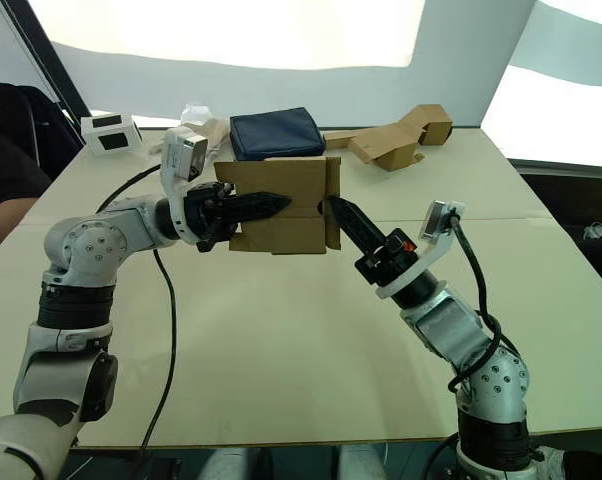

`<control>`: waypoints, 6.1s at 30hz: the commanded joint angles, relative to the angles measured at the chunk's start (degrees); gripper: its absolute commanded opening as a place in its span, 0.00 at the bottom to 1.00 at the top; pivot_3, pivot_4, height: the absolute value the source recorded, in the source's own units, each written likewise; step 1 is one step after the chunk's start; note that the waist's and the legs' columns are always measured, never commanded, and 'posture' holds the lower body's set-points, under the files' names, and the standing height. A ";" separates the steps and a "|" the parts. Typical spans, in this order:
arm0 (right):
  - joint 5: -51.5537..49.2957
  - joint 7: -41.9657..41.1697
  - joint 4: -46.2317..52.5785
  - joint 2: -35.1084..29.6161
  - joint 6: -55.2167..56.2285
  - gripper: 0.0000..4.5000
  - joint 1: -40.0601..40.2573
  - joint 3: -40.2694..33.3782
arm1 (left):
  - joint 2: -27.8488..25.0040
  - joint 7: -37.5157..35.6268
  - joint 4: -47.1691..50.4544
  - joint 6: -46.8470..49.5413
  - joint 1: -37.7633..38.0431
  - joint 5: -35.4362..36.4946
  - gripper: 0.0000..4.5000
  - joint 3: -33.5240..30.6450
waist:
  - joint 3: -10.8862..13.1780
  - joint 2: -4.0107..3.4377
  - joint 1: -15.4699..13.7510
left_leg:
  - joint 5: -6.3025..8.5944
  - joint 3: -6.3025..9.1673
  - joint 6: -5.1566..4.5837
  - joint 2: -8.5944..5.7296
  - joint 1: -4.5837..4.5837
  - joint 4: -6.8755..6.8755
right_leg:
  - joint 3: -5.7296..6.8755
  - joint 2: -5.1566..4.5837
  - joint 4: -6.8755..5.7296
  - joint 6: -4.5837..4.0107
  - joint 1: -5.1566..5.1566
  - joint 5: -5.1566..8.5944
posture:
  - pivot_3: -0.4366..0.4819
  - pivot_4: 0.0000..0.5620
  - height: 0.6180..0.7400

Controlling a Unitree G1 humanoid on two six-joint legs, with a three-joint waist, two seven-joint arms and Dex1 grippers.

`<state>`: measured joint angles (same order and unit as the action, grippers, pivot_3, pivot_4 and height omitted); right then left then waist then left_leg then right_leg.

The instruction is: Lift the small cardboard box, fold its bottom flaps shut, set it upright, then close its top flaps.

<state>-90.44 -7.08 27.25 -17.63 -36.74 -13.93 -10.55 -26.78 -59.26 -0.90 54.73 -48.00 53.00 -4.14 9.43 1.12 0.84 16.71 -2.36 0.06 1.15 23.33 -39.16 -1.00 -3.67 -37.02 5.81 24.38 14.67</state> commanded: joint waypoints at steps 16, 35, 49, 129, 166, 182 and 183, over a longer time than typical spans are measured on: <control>-0.88 -3.81 1.60 -3.25 -0.41 0.28 0.37 -0.70 | -0.55 -0.05 1.04 -0.17 -1.46 0.94 0.00 -1.44 | 0.00 0.00 -0.02 | 0.00 0.00 0.00 0.00 0.00 0.00 | 0.00 0.00 0.01 -0.01 0.00 0.01 | 0.48 0.27 1.00; 1.40 -4.71 1.50 -4.34 -0.37 0.61 0.61 -0.19 | -0.11 0.19 1.20 -0.08 -1.23 1.22 0.00 -1.45 | 0.01 0.01 -0.03 | 0.00 0.00 -0.01 0.00 0.01 0.00 | 0.00 0.00 0.02 -0.01 0.00 0.01 | 0.48 0.27 1.00; 3.33 -4.90 0.57 -5.43 0.11 0.61 -0.61 -0.92 | 0.13 0.65 2.49 0.99 -0.81 2.75 0.00 -1.69 | 0.01 0.02 -0.03 | 0.00 0.00 -0.01 0.00 0.01 0.00 | 0.00 0.00 0.02 -0.01 0.00 0.01 | 0.48 0.27 1.00; 7.79 -1.14 1.12 0.85 3.87 0.44 -6.67 2.30 | 3.38 4.58 2.03 3.52 -0.54 6.42 0.00 -3.42 | 0.05 0.00 -0.01 | 0.01 0.00 -0.02 0.01 0.04 0.02 | 0.00 -0.01 0.05 0.00 0.04 0.00 | 0.48 0.27 1.00; 2.17 6.58 3.99 5.02 5.04 0.44 -3.26 0.80 | 6.99 9.31 -1.43 1.54 -2.01 4.68 0.00 -4.68 | 0.08 -0.04 0.06 | 0.01 0.00 -0.02 0.02 0.06 0.06 | 0.01 -0.01 0.05 0.01 0.07 -0.01 | 0.48 0.27 1.00; 4.19 7.12 2.84 2.41 4.00 0.01 -1.75 1.17 | 5.96 8.39 -1.37 2.14 -2.25 4.62 0.00 -4.53 | 0.08 -0.03 0.05 | 0.01 -0.01 -0.02 0.02 0.06 0.06 | 0.01 0.00 0.06 -0.01 0.07 0.01 | 0.48 0.27 1.00; 5.31 6.58 3.38 2.02 3.46 0.01 -2.01 2.18 | 5.98 8.33 -1.51 2.13 -2.29 4.58 0.00 -4.49 | 0.09 -0.03 0.06 | 0.01 -0.01 -0.02 0.02 0.06 0.06 | 0.01 0.00 0.06 -0.01 0.07 0.01 | 0.48 0.27 1.00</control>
<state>-86.30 0.31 28.24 -14.84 -32.46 -15.30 -9.63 -20.29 -50.18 -4.00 57.05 -48.60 56.84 -8.09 9.51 1.09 0.90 16.72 -2.36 0.04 1.17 23.38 -39.10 -0.99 -3.67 -36.97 5.80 24.45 14.68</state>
